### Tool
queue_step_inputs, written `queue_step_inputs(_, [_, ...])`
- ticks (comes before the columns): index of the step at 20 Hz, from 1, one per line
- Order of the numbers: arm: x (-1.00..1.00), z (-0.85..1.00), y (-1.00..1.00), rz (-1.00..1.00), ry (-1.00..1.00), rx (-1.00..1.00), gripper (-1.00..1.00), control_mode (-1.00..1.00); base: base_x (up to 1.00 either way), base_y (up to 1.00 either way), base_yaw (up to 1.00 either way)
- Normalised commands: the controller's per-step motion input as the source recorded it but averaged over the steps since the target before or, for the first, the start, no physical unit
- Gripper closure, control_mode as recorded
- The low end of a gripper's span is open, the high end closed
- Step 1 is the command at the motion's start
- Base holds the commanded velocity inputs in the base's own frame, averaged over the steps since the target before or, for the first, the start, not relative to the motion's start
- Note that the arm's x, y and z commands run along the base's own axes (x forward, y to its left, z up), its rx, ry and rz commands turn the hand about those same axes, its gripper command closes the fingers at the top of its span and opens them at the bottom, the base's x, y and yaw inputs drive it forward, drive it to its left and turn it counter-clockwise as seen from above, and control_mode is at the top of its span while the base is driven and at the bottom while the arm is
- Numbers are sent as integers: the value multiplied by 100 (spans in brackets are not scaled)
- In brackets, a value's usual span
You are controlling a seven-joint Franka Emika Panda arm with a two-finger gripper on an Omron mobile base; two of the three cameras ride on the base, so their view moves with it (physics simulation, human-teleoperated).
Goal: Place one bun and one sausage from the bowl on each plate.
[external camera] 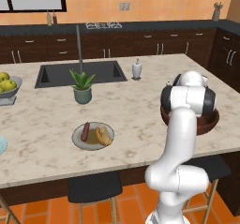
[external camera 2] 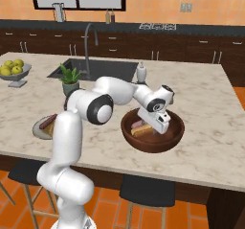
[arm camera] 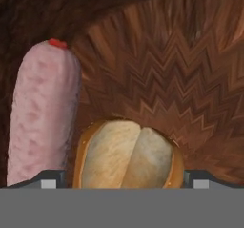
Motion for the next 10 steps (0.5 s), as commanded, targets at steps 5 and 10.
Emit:
queue_step_inputs(5, [0,-3,0,-6,-7,3,-100,-100,0,0,0])
queue_step_inputs(10, [4,-8,3,-5,-2,1,-100,-100,0,0,0])
